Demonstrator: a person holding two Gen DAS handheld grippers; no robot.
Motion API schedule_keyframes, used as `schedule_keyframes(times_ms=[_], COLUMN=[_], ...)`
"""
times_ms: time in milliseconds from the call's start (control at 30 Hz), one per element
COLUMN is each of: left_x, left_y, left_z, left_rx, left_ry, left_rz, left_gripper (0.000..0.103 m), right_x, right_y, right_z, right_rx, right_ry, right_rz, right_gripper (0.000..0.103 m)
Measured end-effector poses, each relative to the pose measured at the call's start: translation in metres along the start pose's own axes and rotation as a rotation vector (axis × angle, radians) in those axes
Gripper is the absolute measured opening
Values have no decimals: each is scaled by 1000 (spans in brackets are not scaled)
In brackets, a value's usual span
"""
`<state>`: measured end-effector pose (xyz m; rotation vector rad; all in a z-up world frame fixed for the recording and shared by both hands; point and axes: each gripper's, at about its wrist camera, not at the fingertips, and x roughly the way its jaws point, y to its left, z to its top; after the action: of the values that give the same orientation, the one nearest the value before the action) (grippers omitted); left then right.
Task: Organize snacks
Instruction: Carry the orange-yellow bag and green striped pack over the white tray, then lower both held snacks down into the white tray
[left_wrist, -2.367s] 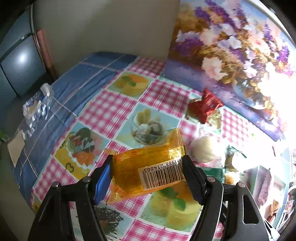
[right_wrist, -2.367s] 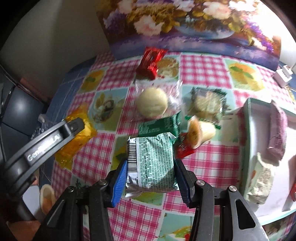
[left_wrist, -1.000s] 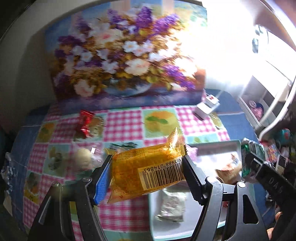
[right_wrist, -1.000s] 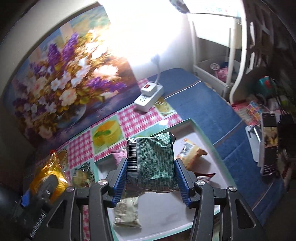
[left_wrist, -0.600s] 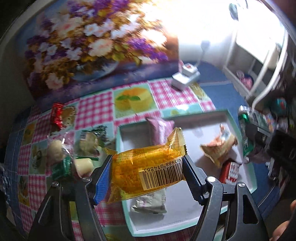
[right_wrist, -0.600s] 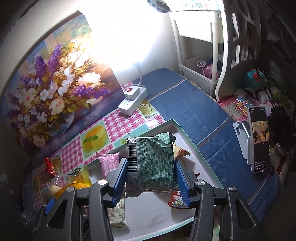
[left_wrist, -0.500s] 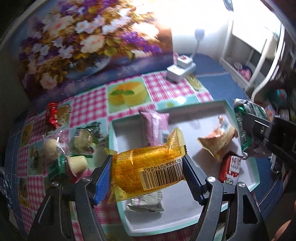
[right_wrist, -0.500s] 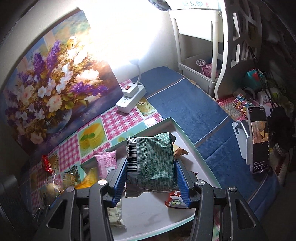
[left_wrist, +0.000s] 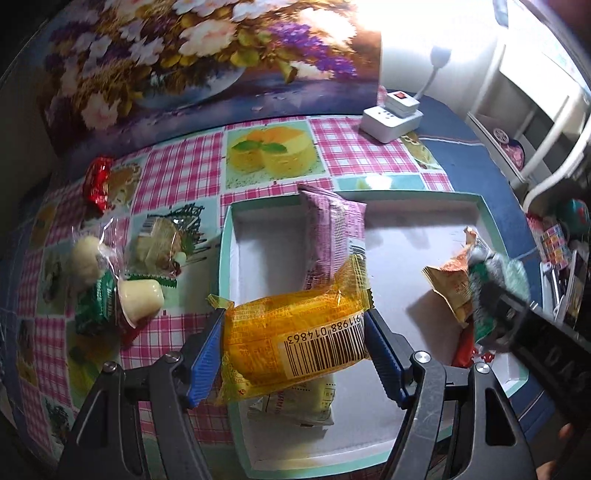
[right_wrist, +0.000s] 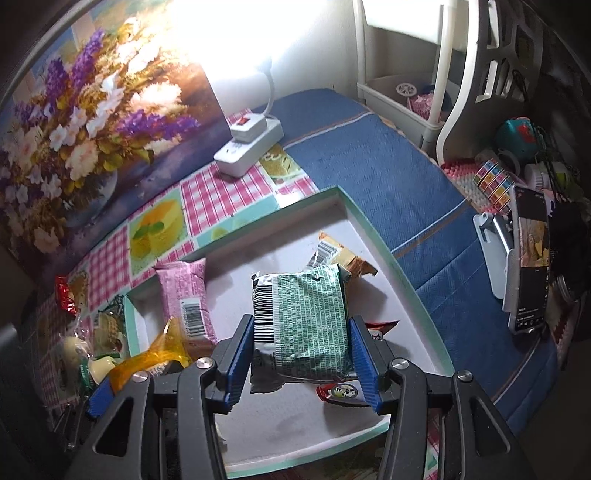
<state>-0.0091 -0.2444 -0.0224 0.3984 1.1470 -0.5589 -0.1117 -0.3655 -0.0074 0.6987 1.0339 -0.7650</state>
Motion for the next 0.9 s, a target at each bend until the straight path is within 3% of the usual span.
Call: schedule_keyframes(times_ms=[433,900], left_x=[11,20], left_y=[40,42], left_z=[10,19], left_rx=[-185,-216], left_ry=[-24,-64], left_rz=[-43,-49], left_gripper=[74,75], right_x=[37,41], right_y=[14,18], right_z=[-13,-11], right_rx=[-34,-86], right_ry=[101,127], right_rz=[-8,4], right_gripper=[53,53])
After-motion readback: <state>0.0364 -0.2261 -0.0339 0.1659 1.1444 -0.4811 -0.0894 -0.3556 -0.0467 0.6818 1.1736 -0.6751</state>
